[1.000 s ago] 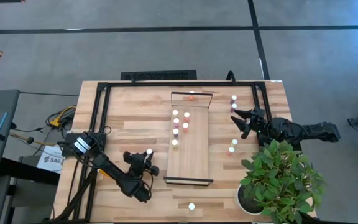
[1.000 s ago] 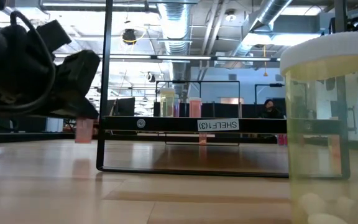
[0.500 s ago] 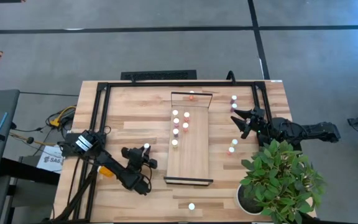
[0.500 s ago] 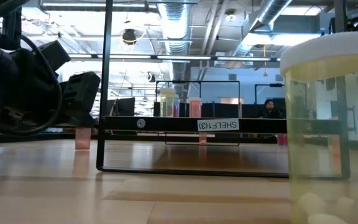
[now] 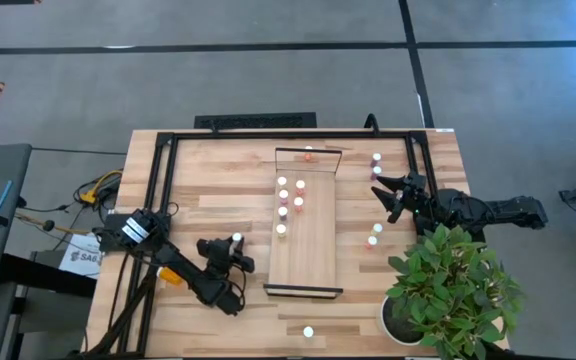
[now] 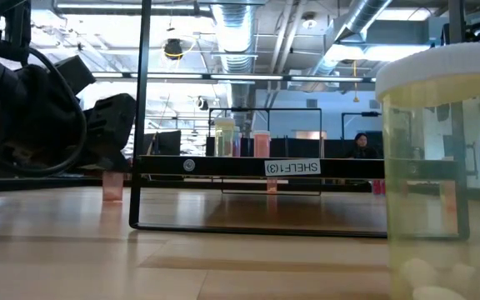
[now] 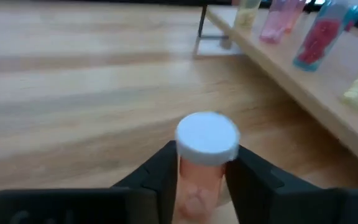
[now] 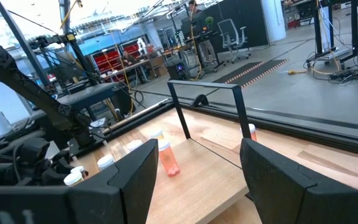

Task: Pick and place medicine bottles onto shelf by color
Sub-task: Put the pink pill bottle on the shelf

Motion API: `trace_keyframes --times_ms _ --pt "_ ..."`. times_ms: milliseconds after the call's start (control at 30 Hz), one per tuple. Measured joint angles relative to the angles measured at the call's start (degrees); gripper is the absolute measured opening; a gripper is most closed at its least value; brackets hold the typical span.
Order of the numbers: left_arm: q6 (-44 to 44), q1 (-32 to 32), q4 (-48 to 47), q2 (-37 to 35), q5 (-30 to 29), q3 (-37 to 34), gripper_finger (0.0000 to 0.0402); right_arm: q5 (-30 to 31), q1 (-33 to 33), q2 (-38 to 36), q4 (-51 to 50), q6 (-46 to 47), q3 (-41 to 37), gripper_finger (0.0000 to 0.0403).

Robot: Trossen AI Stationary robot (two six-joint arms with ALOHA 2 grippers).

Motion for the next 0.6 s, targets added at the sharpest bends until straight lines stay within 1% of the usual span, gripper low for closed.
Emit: trace_keyframes --times_ms 167,333,433,600 --pt "0.0 -0.3 -0.3 0.1 0.0 0.9 0.0170 0.0 0.0 0.0 0.0 0.0 0.0 0.0251" --pt "-0.2 -1.5 -0.6 0.1 0.6 2.3 0.0212 0.0 0.0 0.0 0.0 0.0 0.0 0.0251" --pt "-0.3 -2.3 -1.6 0.1 1.4 3.7 0.0232 0.0 0.0 0.0 0.0 0.0 0.0 0.0251" --pt "-2.1 -3.4 -5.4 0.1 5.2 6.5 0.0253 0.0 0.0 0.0 0.0 0.0 0.0 0.0251"
